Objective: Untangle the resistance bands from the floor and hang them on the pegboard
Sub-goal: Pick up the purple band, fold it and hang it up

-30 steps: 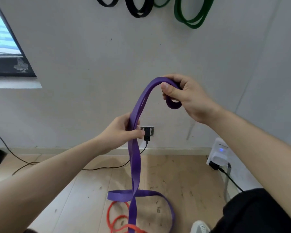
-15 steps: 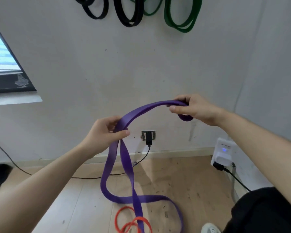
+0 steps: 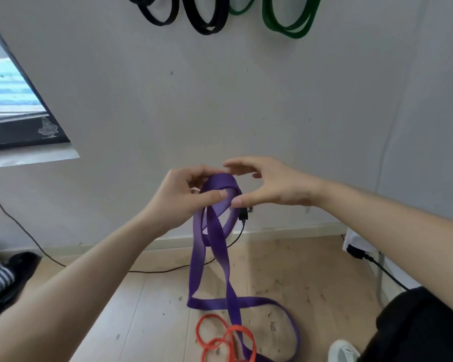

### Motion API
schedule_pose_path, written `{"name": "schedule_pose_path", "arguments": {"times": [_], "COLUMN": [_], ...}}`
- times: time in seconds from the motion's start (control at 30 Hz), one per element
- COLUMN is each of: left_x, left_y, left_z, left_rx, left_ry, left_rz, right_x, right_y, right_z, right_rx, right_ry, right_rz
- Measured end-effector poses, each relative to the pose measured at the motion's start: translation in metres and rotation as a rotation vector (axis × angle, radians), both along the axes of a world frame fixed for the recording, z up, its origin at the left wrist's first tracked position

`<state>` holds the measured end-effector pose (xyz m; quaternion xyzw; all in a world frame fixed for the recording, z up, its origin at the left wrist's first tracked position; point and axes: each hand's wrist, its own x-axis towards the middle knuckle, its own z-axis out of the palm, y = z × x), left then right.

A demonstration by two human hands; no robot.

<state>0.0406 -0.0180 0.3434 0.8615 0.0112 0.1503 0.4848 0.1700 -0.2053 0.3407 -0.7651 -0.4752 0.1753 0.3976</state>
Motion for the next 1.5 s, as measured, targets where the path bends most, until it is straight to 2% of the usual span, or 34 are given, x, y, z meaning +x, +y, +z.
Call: {"name": "schedule_pose_path", "arguments": {"times": [0.17, 0.33, 0.47, 0.57, 0.77, 0.9, 0.97, 1.07, 1.13, 1.27, 1.37, 1.5], "left_x": [-0.003, -0.001, 0.003, 0.004, 0.003, 0.006, 0.007, 0.007, 0.007, 0.005, 0.003, 0.001], "left_y": [0.003, 0.007, 0.000, -0.003, 0.003, 0.007, 0.008, 0.013, 0.019, 0.021, 0.016, 0.006], "left_z": [0.000, -0.005, -0.012, -0.020, -0.026, -0.024, -0.022, -0.017, -0.010, 0.009, 0.023, 0.033], "left_rx": [-0.008, -0.055, -0.068, -0.043, -0.135, -0.141, -0.124, 0.004, 0.032, -0.071, -0.161, -0.227], "left_ry": [0.018, 0.037, 0.102, 0.136, 0.195, 0.197, 0.198, 0.148, 0.082, -0.109, -0.222, -0.279], "left_rz": [-0.028, 0.018, -0.041, -0.069, -0.087, -0.076, -0.050, 0.024, 0.082, 0.241, 0.277, 0.252], "right_x": [-0.013, -0.010, -0.012, -0.013, -0.004, 0.006, 0.011, 0.019, 0.025, 0.038, 0.043, 0.042], "right_y": [0.011, 0.009, 0.005, 0.001, -0.008, -0.012, -0.014, -0.018, -0.022, -0.029, -0.033, -0.035], "right_z": [-0.003, 0.005, 0.016, 0.025, 0.042, 0.044, 0.042, 0.038, 0.034, 0.024, 0.015, 0.004], "right_rx": [0.078, 0.104, 0.183, 0.271, 0.516, 0.600, 0.621, 0.639, 0.636, 0.548, 0.438, 0.149], "right_ry": [0.074, -0.016, -0.026, 0.001, 0.076, 0.119, 0.140, 0.169, 0.181, 0.209, 0.222, 0.214], "right_rz": [0.057, -0.015, -0.012, -0.037, -0.160, -0.216, -0.235, -0.268, -0.294, -0.300, -0.263, -0.173]}}
